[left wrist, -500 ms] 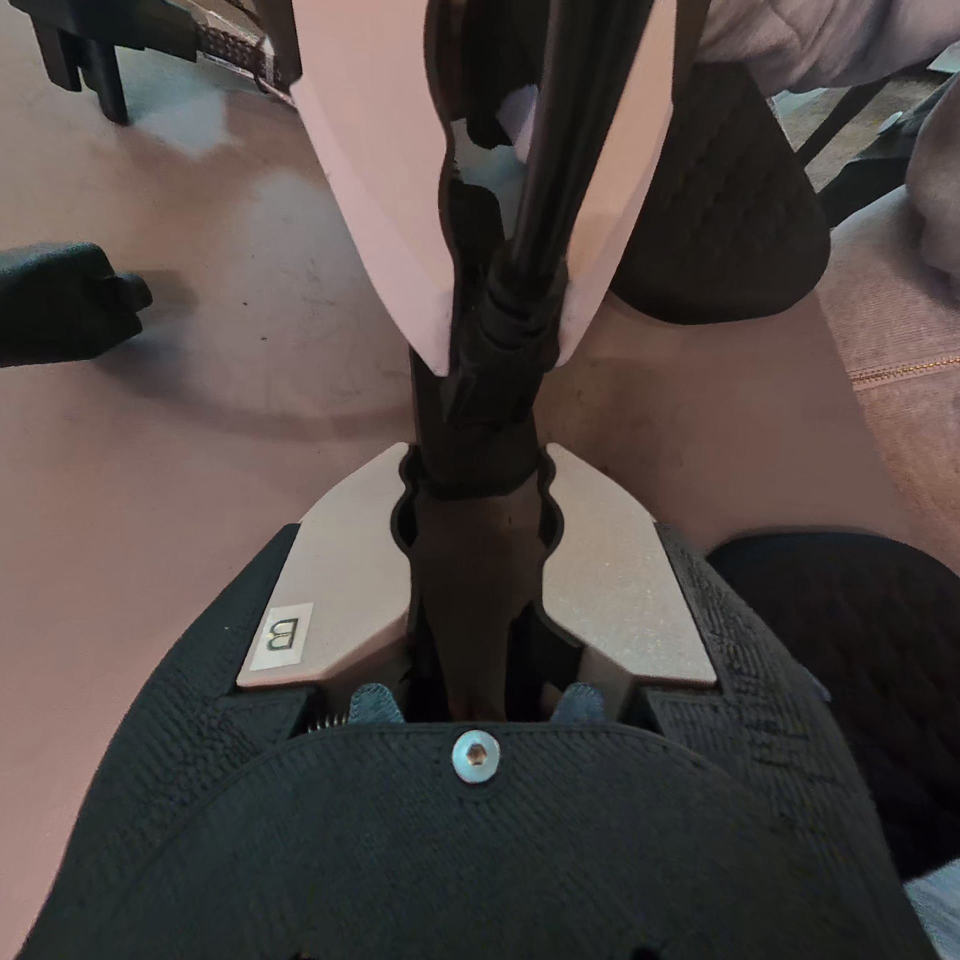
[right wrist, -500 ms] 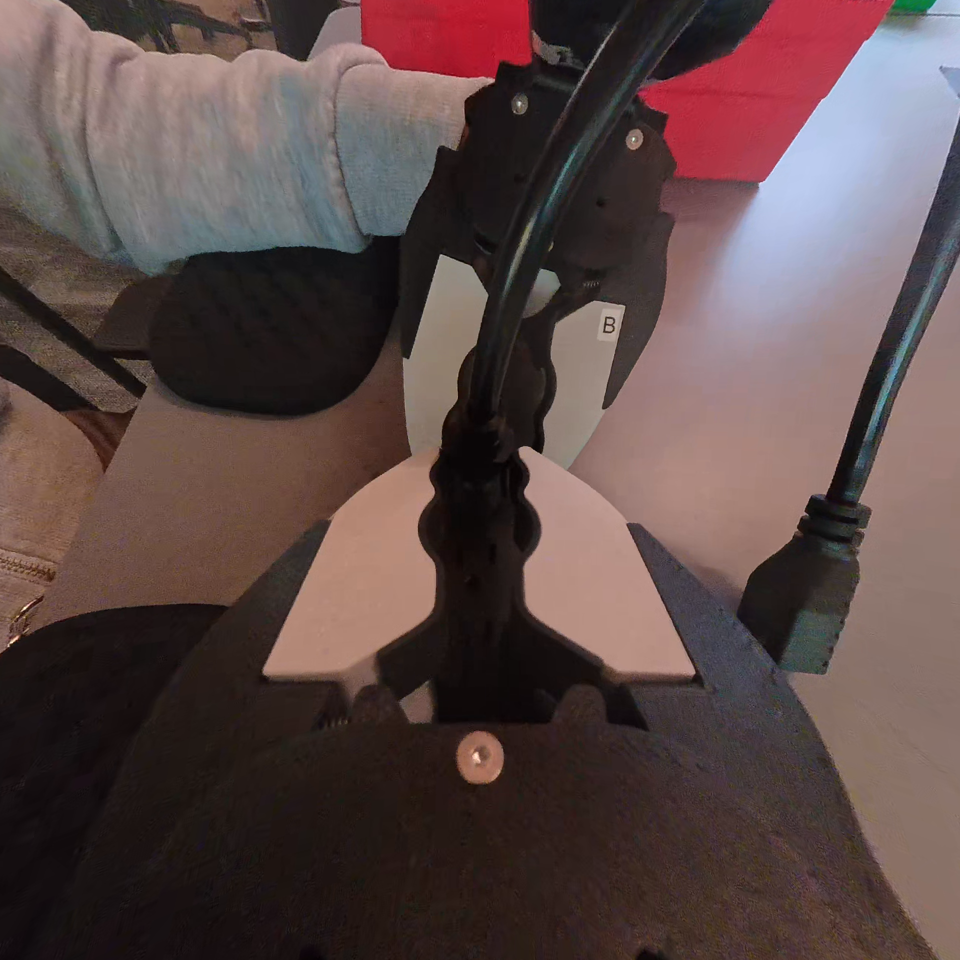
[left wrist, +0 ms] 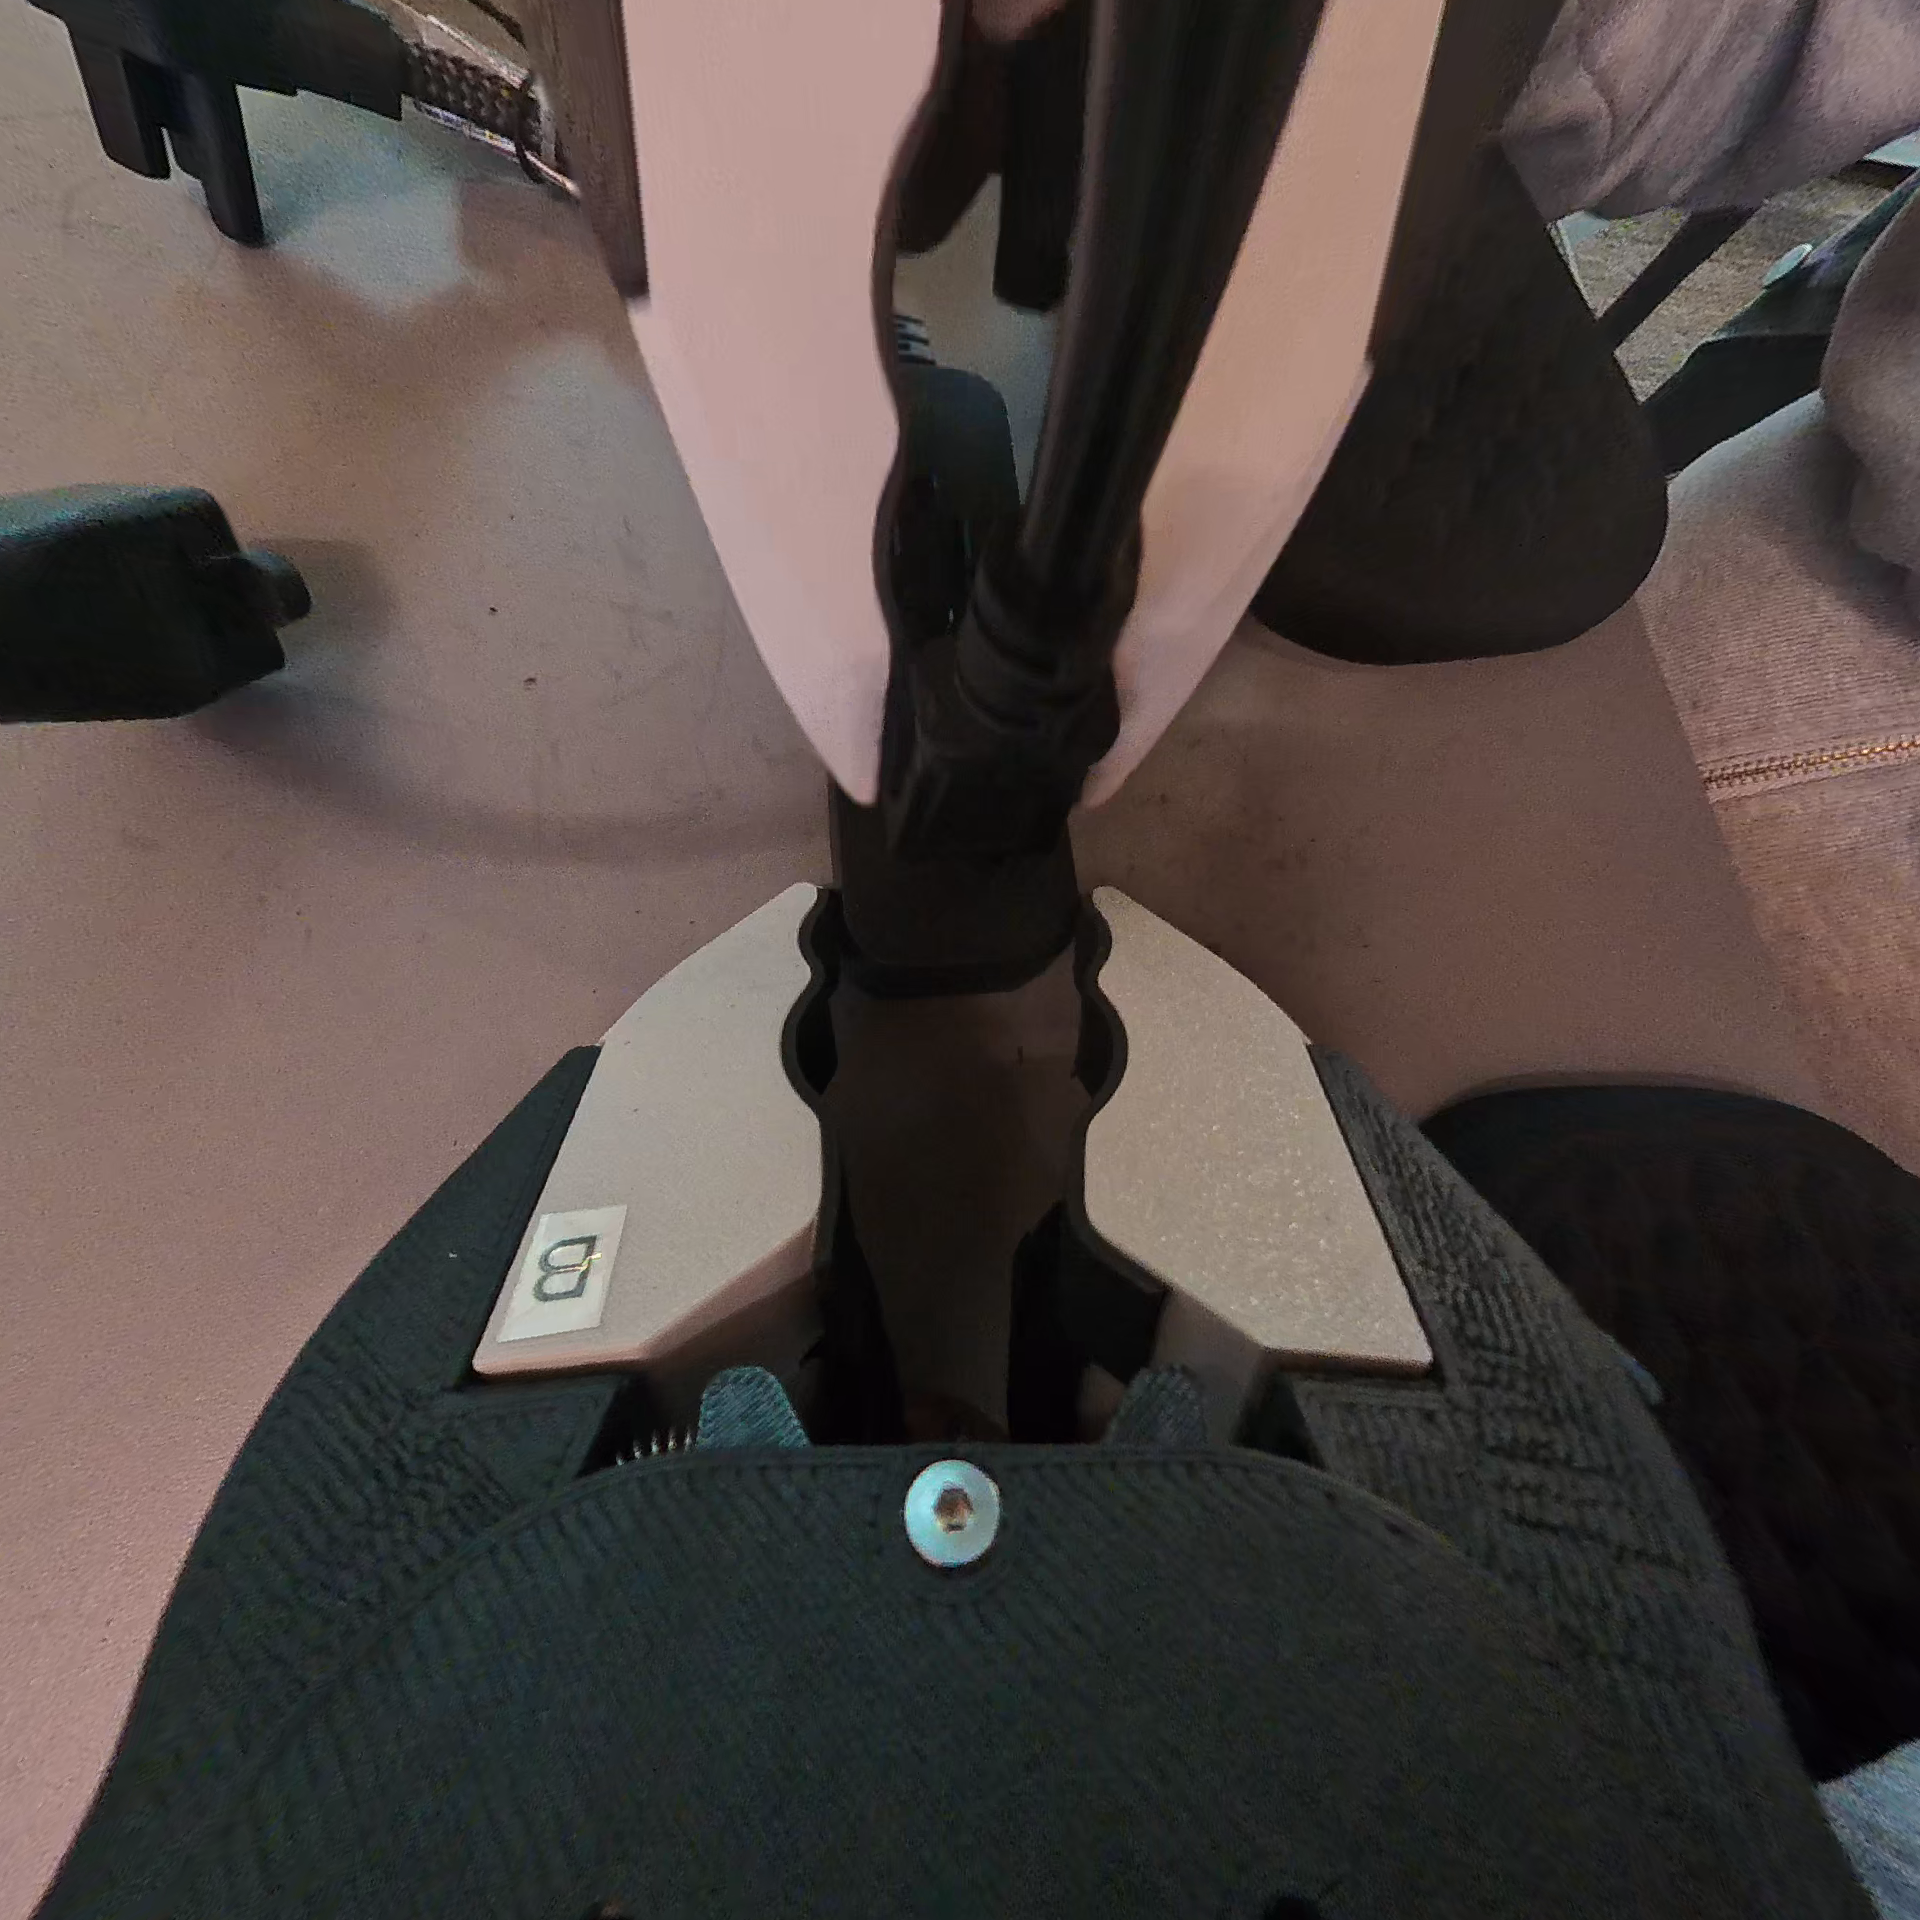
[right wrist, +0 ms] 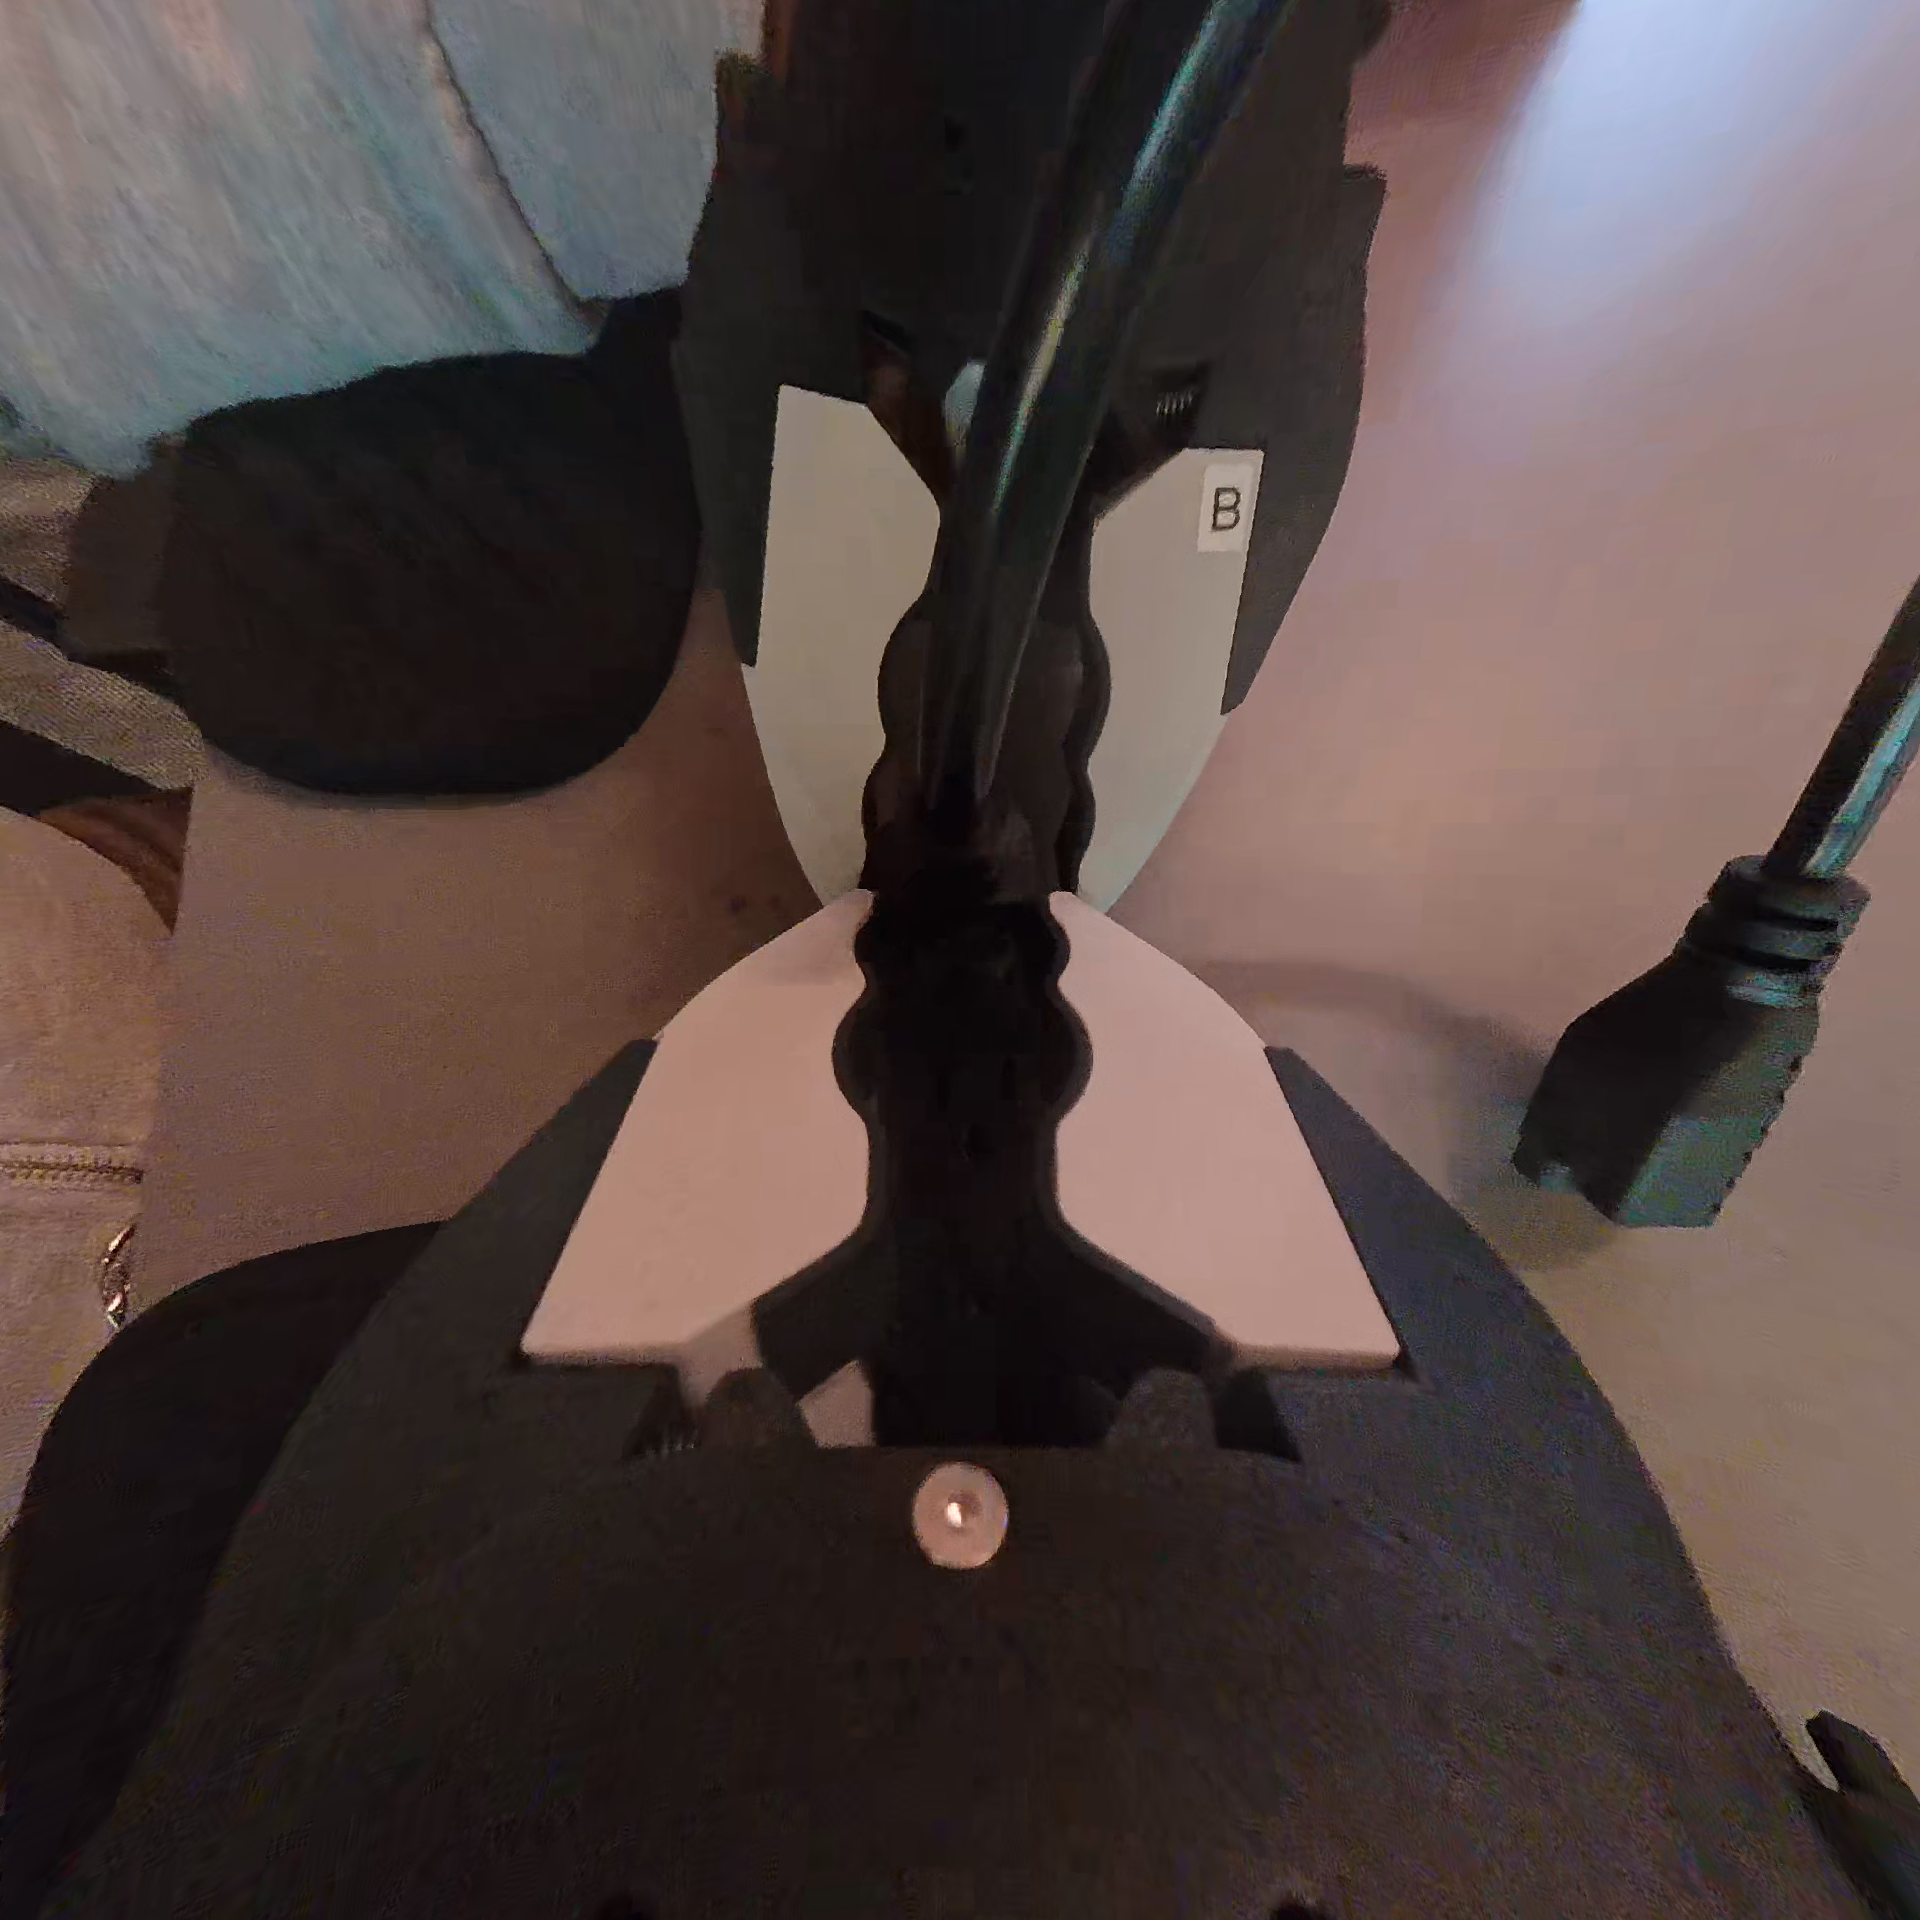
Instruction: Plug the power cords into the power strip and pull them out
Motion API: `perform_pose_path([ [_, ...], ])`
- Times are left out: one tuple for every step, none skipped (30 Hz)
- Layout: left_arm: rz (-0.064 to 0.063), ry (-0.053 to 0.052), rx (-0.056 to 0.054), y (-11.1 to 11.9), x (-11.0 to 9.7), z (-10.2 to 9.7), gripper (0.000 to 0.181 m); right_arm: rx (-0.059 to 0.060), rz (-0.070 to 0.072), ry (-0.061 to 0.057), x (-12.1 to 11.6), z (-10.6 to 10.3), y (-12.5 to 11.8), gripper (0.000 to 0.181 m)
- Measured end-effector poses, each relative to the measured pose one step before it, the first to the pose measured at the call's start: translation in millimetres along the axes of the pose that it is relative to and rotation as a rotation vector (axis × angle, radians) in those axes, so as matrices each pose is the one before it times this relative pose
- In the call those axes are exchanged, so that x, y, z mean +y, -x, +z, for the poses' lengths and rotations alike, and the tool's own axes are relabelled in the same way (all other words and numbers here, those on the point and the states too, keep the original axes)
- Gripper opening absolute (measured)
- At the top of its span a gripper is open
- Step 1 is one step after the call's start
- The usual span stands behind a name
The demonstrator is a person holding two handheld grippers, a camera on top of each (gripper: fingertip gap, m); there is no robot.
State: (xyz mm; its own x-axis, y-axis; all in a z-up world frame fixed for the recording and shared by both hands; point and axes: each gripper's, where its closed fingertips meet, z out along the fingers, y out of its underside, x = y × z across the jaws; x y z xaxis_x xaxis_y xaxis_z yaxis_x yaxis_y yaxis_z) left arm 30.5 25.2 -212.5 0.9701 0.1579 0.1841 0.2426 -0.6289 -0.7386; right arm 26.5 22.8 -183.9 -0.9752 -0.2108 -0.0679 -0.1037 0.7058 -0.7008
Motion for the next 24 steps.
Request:
perform_pose_path([
  [0.0004, -0.0001, -0.0003, -0.01, 0.08, 0.07, 0.045, 0.011, -0.0152, 0.0216, 1.78, 1.77, 0.18, 0.028],
  [0.0003, -0.0003, -0.0004, -0.05, -0.09, -0.04, 0.045, 0.0205, -0.0643, 0.0238, 1.03, -0.82, 0.36, 0.028],
  [0.0003, 0.0, -0.0005, -0.04, -0.1, 0.15, 0.045, 0.0281, -0.0688, 0.0207, 0.61, -0.81, -0.12, 0.028],
  [0.0002, 0.0002, -0.0003, 0.02, -0.1, 0.14, 0.045, 0.0073, -0.0026, 0.001, -0.53, 0.12, -0.09, 0.028],
  [-0.0004, -0.0001, 0.0005, -0.06, 0.12, -0.15, 0.045, -0.007, 0.018, -0.0176, -0.76, 0.41, -0.12, 0.027],
  [-0.0018, -0.0007, 0.0014, 0.04, 0.1, -0.11, 0.044, -0.0116, 0.0079, -0.0202, -0.11, 0.01, -0.22, 0.028],
  [-0.0007, 0.0001, 0.0007, 0.05, -0.04, -0.01, 0.044, -0.0135, 0.0156, -0.015, 0.47, -0.6, -0.46, 0.04],
  [0.0001, 0.0001, 0.0001, -0.02, -0.06, -0.07, 0.045, -0.0173, 0.0296, -0.0144, 0.11, -0.92, -0.49, 0.056],
  [-0.0003, -0.0001, 0.0004, -0.04, 0.12, 0.0, 0.045, -0.0264, 0.0274, -0.0222, -1.61, -1.42, 1.09, 0.064],
  [0.0001, 0.0, 0.0001, 0.07, -0.09, 0.08, 0.045, -0.0165, 0.0127, -0.0328, -3.98, -1.95, 1.43, 0.066],
  [0.0, 0.0, 0.0002, -0.03, 0.0, 0.0, 0.045, -0.0022, 0.0004, -0.0319, -4.68, -1.68, 0.66, 0.066],
  [-0.0004, -0.0001, 0.0006, -0.01, -0.05, -0.13, 0.045, 0.0035, -0.0095, -0.0201, -4.14, -0.99, 0.52, 0.063],
  [-0.0002, -0.0001, 0.0004, -0.06, -0.01, 0.0, 0.045, 0.0192, -0.0213, -0.017, -3.73, -0.76, -1.03, 0.056],
  [0.0001, 0.0001, 0.0001, -0.02, -0.06, 0.07, 0.045, 0.0239, -0.032, -0.02, -3.89, -1.34, -0.79, 0.047],
  [0.0002, 0.0001, -0.0001, 0.03, 0.01, 0.0, 0.045, 0.016, -0.0295, -0.025, -4.58, -1.9, 0.12, 0.038],
  [0.0002, 0.0, -0.0001, -0.07, 0.03, 0.0, 0.045, 0.0046, -0.0203, -0.0194, -3.65, -2.19, 0.96, 0.028],
  [0.0006, 0.0002, -0.0003, -0.01, 0.05, -0.01, 0.045, 0.0089, -0.0145, -0.0031, -1.14, -1.46, -0.24, 0.024],
  [0.0004, 0.0, -0.0006, 0.1, 0.0, 0.0, 0.045, 0.0035, -0.008, 0.0092, 0.77, -0.05, 0.12, 0.024],
  [-0.0003, 0.0, 0.0003, -0.06, 0.0, 0.0, 0.045, -0.0002, 0.0026, 0.0062, 0.15, 0.09, 0.47, 0.024],
  [-0.0001, 0.0, 0.0, 0.0, 0.0, 0.0, 0.045, 0.0017, 0.0065, 0.0097, 0.37, -0.07, -0.18, 0.024],
  [0.0001, 0.0, -0.0001, 0.03, 0.0, 0.0, 0.045, 0.0055, 0.0024, 0.0161, 0.68, -0.33, -0.08, 0.024],
  [-0.0003, 0.0, 0.0002, 0.05, -0.03, 0.0, 0.045, 0.0099, -0.0081, 0.0192, 0.62, -0.04, 0.06, 0.024],
  [-0.0002, -0.0001, 0.0001, -0.03, -0.01, 0.0, 0.045, 0.0124, -0.0073, 0.0186, 0.35, 0.74, 0.16, 0.024],
  [-0.0001, -0.0006, -0.0001, 0.0, -0.07, 0.04, 0.045, 0.0118, 0.0096, 0.0146, -0.1, 1.49, -0.35, 0.024],
])
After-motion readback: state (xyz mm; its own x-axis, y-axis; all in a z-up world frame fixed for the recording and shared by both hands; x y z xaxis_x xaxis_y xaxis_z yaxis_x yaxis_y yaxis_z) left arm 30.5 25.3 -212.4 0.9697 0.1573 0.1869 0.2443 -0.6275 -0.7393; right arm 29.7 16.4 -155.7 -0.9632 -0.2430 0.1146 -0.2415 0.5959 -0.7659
